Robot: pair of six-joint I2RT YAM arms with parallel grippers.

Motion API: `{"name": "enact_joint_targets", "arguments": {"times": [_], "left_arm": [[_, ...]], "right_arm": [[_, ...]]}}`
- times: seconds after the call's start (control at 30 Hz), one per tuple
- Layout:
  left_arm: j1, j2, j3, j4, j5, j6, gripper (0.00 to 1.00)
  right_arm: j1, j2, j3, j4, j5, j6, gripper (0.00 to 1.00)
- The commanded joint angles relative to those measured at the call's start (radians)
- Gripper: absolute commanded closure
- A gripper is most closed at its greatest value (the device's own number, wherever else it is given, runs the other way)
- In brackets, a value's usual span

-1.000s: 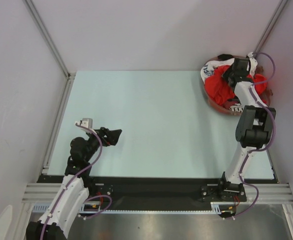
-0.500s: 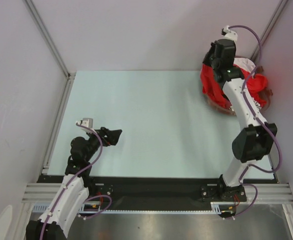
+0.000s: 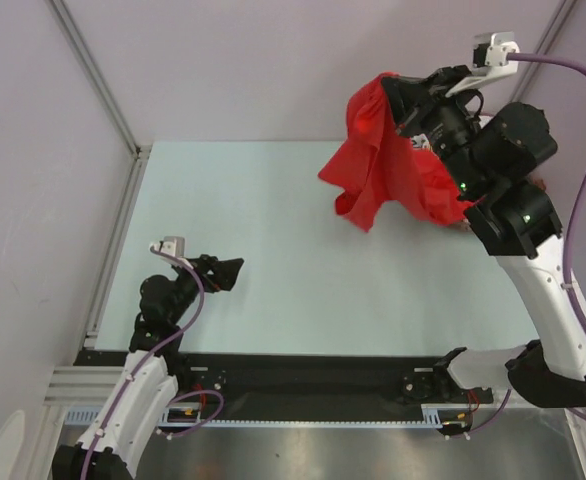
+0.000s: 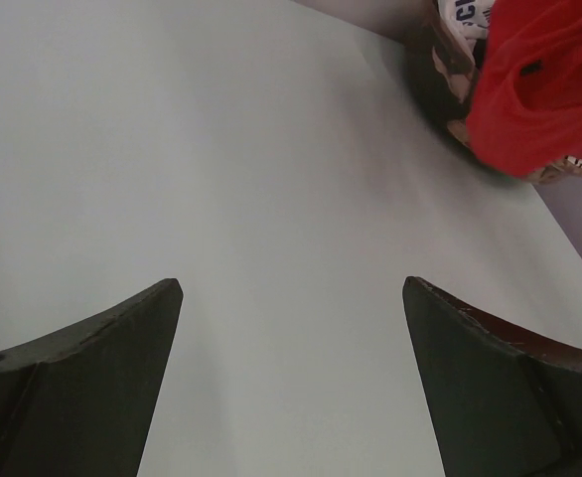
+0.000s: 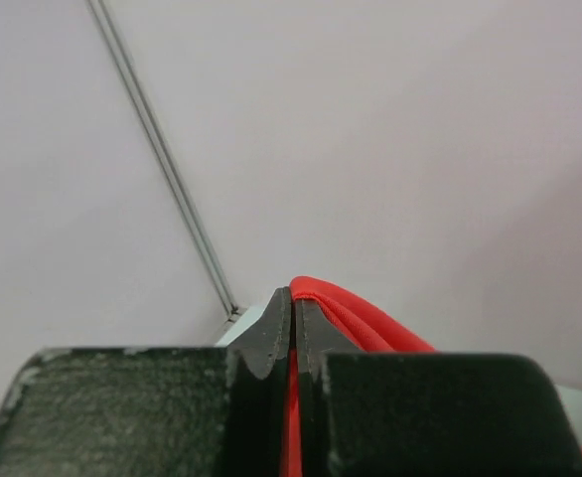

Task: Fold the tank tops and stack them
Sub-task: Grab the tank top from the pile, then move the tank top to the center of the board

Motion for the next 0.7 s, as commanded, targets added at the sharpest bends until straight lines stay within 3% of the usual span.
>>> {"name": "enact_joint_targets", "arguments": {"times": [0.0,0.3,0.5,0.67], "left_arm": [[-0.003,-0.026,-0.001,0.021,0.014,0.022,0.0],[-0.003,-0.127,-0.019,0.023,0.037,0.02,0.0],[-0.005,-0.223,-0.055,0.084,0.128,-0.009,0.0],[-0.034,-0.177,-0.067,0.144,0.132,-0.024,0.0]], "right_arm": [[0.017,0.014,0.014,-0.039,-0.087,0.019,1.0],[0.04,0.212,-0.027,0.004,-0.255,0.122,1.0],[0.162,0.391,0.065,0.053,-0.187,0.104,1.0],[0.18,0.485,0.132,0.096,-0.129,0.101,1.0]]}}
